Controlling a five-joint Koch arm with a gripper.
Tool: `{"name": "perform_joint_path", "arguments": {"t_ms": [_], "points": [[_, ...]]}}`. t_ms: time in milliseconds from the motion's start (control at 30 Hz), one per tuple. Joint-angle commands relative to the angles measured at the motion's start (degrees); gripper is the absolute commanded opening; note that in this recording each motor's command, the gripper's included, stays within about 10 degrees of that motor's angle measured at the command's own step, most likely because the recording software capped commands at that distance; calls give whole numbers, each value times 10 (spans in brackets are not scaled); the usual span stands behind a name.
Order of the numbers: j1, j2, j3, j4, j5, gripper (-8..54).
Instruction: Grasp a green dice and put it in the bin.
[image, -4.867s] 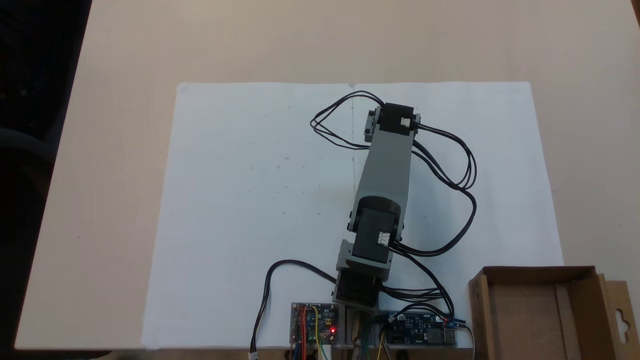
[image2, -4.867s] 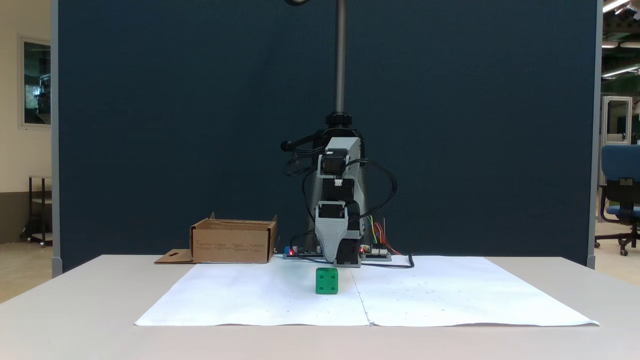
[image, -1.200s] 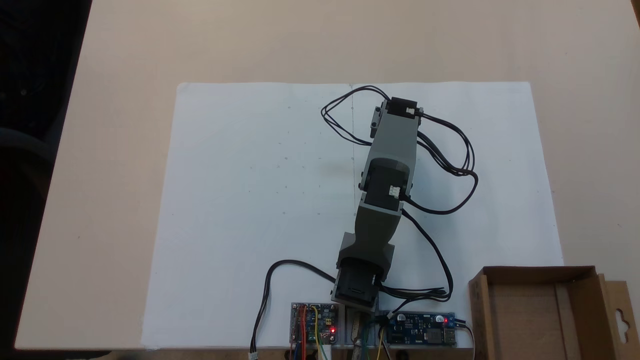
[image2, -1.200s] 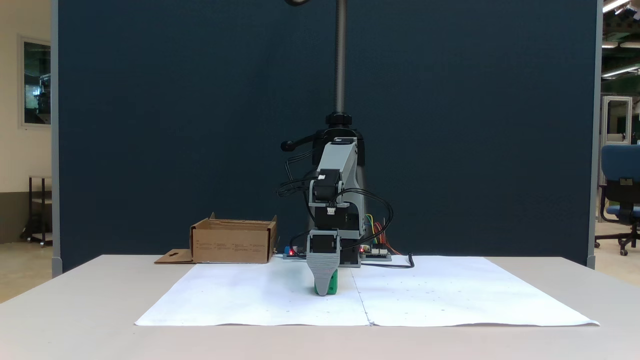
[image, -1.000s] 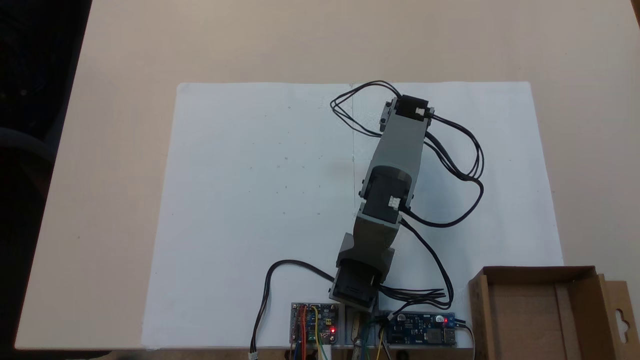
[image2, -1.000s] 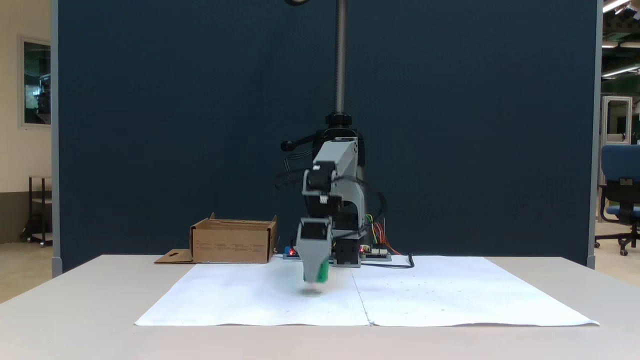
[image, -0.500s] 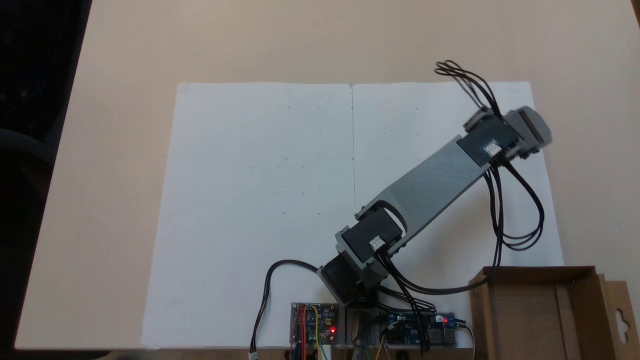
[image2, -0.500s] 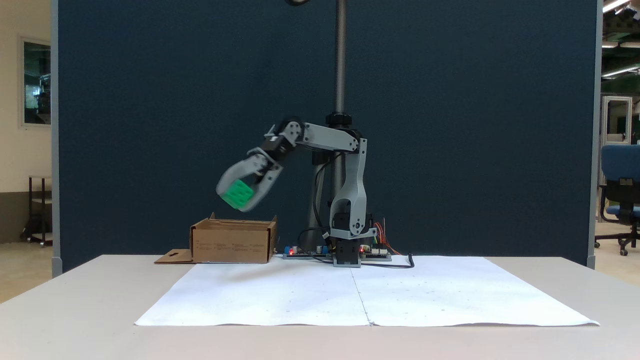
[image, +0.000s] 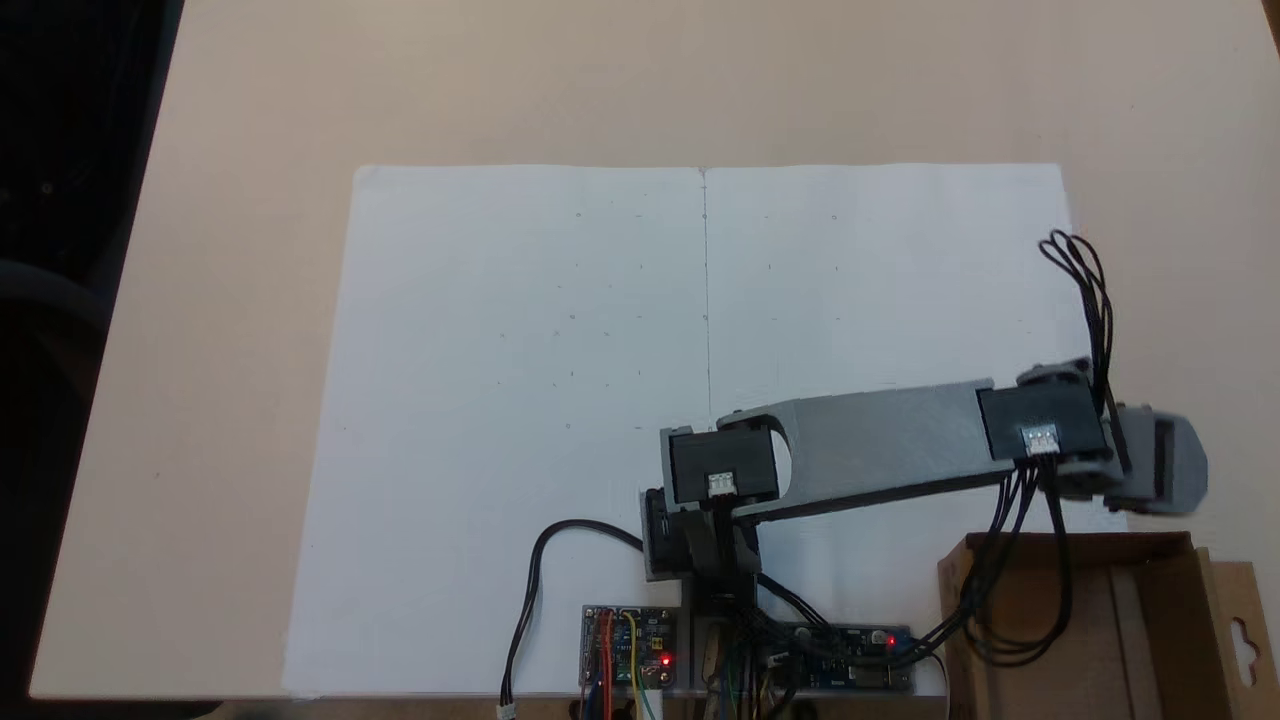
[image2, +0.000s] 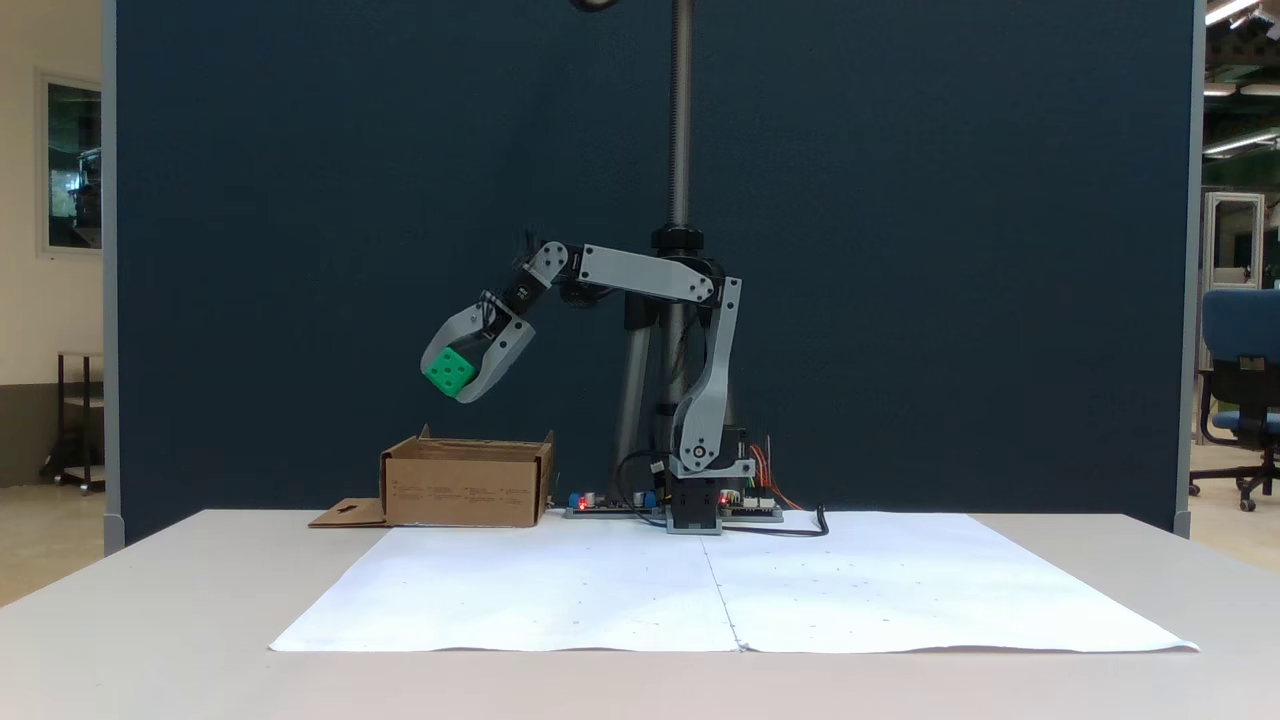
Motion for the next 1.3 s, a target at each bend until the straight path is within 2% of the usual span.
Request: {"name": "perform_joint_path", "arguments": {"t_ms": [0, 533, 767, 800, 867, 967, 1267], "points": [[45, 20, -18, 19, 30, 121], [144, -99, -4, 34, -117, 121], [149, -111, 20, 32, -165, 121], [149, -113, 22, 33, -165, 134], [149, -119, 33, 32, -164, 290], [147, -128, 35, 29, -163, 401], [142, -127, 34, -16, -162, 412]]}}
